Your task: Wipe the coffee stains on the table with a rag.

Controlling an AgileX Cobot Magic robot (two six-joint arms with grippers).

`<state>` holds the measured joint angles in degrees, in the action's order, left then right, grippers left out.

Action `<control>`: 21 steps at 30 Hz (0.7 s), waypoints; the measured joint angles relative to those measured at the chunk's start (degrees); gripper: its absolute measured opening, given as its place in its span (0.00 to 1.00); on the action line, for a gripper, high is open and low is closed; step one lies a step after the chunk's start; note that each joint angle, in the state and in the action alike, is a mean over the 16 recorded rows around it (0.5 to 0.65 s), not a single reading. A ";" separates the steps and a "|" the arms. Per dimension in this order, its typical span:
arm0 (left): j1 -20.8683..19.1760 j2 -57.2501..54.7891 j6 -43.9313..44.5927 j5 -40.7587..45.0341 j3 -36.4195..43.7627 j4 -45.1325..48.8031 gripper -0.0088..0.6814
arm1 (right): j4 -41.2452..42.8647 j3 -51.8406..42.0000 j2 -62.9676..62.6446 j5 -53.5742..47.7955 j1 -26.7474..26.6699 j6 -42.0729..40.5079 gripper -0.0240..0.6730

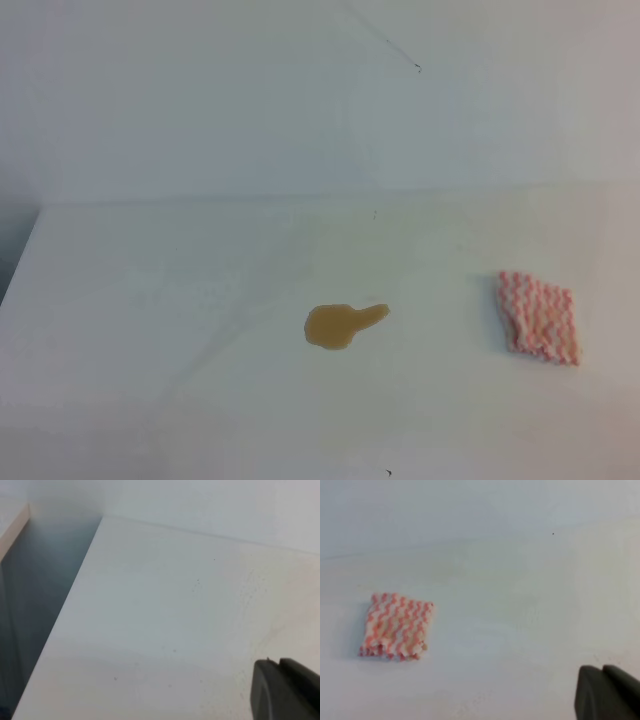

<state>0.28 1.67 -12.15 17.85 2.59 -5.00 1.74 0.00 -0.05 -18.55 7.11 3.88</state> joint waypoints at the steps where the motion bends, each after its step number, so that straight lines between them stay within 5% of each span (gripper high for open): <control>1: 0.00 0.00 0.00 -0.01 0.00 0.00 0.01 | 0.00 0.00 0.00 0.00 0.00 0.00 0.03; 21: 0.00 0.00 0.00 -0.11 0.00 0.00 0.01 | 0.14 0.00 0.00 0.00 0.00 0.00 0.03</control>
<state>0.28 1.67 -12.15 17.74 2.59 -5.00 1.87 0.00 -0.05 -18.55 7.11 3.88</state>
